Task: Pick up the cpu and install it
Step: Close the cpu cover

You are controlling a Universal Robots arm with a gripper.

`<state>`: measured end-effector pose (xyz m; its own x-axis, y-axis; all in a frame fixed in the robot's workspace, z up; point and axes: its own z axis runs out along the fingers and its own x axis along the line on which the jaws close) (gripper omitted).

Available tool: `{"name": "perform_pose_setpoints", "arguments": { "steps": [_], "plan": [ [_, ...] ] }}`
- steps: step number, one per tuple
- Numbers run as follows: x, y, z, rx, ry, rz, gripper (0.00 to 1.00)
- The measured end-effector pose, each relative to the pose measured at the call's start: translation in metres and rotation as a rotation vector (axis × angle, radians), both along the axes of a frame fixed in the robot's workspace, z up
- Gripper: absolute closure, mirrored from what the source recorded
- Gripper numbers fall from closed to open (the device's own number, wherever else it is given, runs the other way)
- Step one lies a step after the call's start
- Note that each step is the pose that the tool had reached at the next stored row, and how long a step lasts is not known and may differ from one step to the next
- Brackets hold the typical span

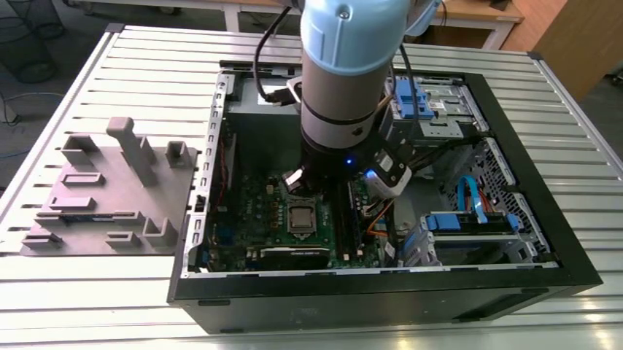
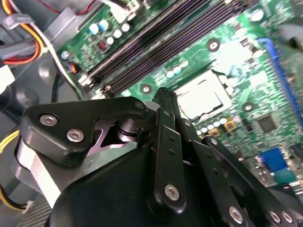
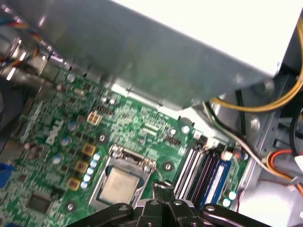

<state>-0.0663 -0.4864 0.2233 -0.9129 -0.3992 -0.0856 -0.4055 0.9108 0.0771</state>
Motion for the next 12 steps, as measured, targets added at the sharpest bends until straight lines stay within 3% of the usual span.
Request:
{"name": "perform_pose_setpoints", "arguments": {
  "steps": [4, 12],
  "plan": [
    [0.0001, 0.0073, -0.0001, 0.0001, -0.0001, 0.0, 0.89],
    [-0.0008, 0.0072, 0.0, 0.0002, -0.0006, 0.0, 0.89]
  ]
}}
